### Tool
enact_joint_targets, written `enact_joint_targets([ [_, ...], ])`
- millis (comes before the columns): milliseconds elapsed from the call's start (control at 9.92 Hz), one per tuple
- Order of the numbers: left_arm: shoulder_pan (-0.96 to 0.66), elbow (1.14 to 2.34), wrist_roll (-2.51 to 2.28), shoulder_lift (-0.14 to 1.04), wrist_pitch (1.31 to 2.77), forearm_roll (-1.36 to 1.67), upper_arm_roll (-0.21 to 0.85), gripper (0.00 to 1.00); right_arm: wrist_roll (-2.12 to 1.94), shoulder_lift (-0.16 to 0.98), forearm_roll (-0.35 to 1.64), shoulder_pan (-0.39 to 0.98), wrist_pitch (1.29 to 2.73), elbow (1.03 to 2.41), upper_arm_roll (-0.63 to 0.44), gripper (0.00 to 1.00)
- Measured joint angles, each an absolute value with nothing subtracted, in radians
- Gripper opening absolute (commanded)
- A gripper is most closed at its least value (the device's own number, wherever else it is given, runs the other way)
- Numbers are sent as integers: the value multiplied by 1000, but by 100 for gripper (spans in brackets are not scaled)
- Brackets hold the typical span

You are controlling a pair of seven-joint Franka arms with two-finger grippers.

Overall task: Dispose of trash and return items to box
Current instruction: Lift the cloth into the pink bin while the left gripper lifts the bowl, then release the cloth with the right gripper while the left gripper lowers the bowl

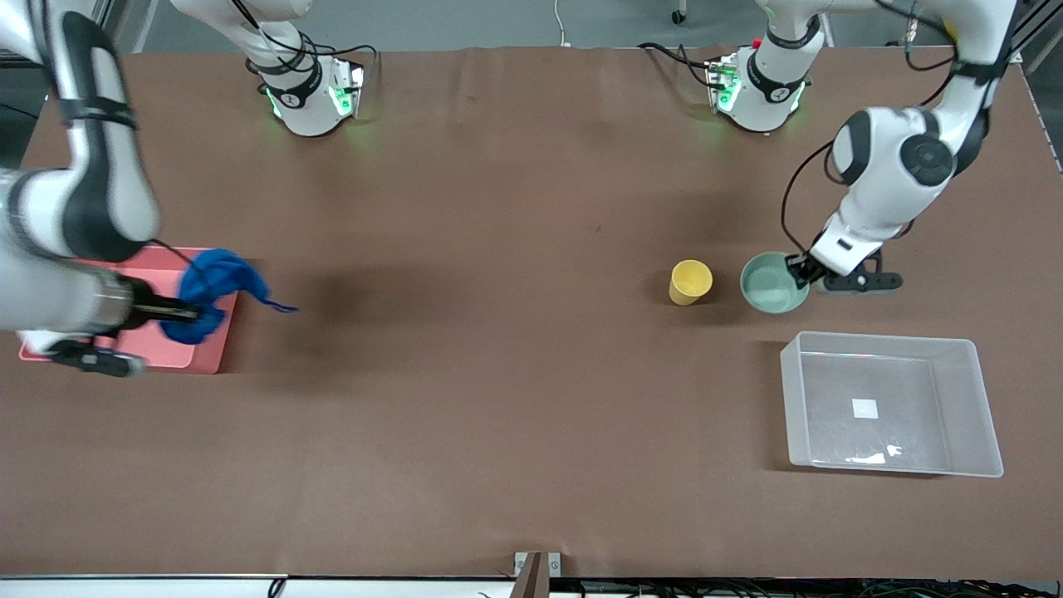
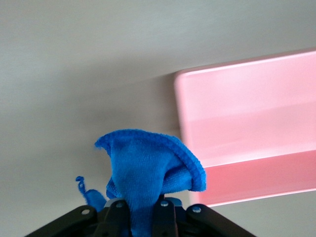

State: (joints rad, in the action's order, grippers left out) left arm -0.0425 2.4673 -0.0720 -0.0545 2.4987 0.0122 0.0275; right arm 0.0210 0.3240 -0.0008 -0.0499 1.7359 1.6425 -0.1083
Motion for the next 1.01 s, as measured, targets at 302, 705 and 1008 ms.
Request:
enact_joint_targets([
  [302,-38,2267,11,-47,2345,12,-48,0,-295,346,-21,-68,1819,1649,-302,4],
  [705,-30,1822,185,339,2285,78,-156,0,-411,411,-20,-85,2141,1813,-350,5],
  [1008,-20,1606,353,548,2254,213,-243,1,-410,428,46,-68,2289,1975,-340,74],
])
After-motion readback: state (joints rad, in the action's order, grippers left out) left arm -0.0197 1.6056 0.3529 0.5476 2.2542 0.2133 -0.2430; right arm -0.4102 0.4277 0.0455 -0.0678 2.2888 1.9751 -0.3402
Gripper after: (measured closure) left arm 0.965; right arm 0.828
